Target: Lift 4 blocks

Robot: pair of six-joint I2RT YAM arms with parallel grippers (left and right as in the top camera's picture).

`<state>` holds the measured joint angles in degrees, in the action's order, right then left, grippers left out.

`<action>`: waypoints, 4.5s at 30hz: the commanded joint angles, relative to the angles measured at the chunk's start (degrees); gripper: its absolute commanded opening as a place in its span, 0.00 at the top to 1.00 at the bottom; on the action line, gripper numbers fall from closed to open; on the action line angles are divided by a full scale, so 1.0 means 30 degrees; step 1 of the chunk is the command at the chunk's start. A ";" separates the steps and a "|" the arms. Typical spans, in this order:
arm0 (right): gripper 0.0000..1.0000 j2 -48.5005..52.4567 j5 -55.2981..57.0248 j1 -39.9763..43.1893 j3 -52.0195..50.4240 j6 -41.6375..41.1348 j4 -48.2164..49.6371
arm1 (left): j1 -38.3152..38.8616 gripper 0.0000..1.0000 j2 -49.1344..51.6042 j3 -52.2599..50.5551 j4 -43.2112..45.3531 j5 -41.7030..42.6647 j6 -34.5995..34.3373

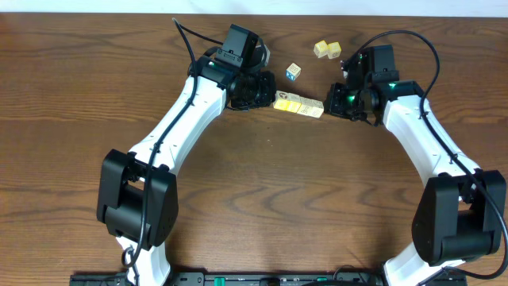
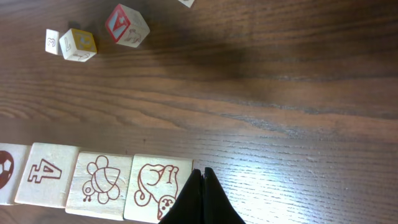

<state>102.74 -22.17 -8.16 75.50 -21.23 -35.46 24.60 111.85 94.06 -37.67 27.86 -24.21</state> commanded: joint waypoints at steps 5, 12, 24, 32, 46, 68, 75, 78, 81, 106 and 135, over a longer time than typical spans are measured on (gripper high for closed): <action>0.99 -0.0124 -0.4284 -0.0765 0.0182 0.0153 0.0481 | 0.1158 0.93 0.1020 0.0219 0.0226 0.2004 -0.0401; 0.99 -0.0124 -0.4277 -0.0772 0.0182 0.0080 0.0495 | 0.1166 0.93 0.1275 0.0219 0.0466 0.1996 -0.0495; 0.99 0.0204 -0.4299 -0.0780 0.0182 -0.0044 0.0845 | 0.1173 0.93 0.1341 0.0219 0.0670 0.1989 -0.0546; 0.99 0.0590 -0.4721 -0.0809 0.0182 -0.0204 0.1195 | 0.1173 0.93 0.1370 0.0219 0.0685 0.1982 -0.0546; 0.99 0.0721 -0.4699 -0.0809 0.0182 -0.0189 0.1209 | 0.1173 0.93 0.2237 0.0219 0.1115 0.1996 -0.0911; 0.99 0.2412 -0.4852 -0.0816 0.0182 -0.0204 0.1705 | 0.1253 0.93 0.2710 0.0175 0.1195 0.1982 -0.1049; 0.99 0.2412 -0.4852 -0.0816 0.0182 -0.0197 0.1661 | 0.1581 0.93 0.3009 0.0087 0.1399 0.1989 -0.1056; 0.99 0.2412 -0.4838 -0.0809 0.0182 -0.0189 0.1610 | 0.1581 0.93 0.3366 0.0087 0.1406 0.1982 -0.1188; 0.99 0.2412 -0.4736 -0.0809 0.0182 -0.0189 0.1603 | 0.1581 0.93 0.3708 0.0087 0.1399 0.1996 -0.1202; 0.99 0.3767 -0.4269 -0.0809 0.0182 0.0342 0.1399 | 0.1974 0.93 0.4131 0.0051 0.1370 0.0903 -0.1260; 0.99 0.3920 -0.2681 -0.0809 -0.0444 0.0372 0.1166 | 0.2113 0.93 0.5260 0.0036 0.1384 0.0342 -0.1333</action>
<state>113.91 -20.95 -8.05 75.35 -20.51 -32.25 27.55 126.50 93.19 -35.29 21.21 -27.44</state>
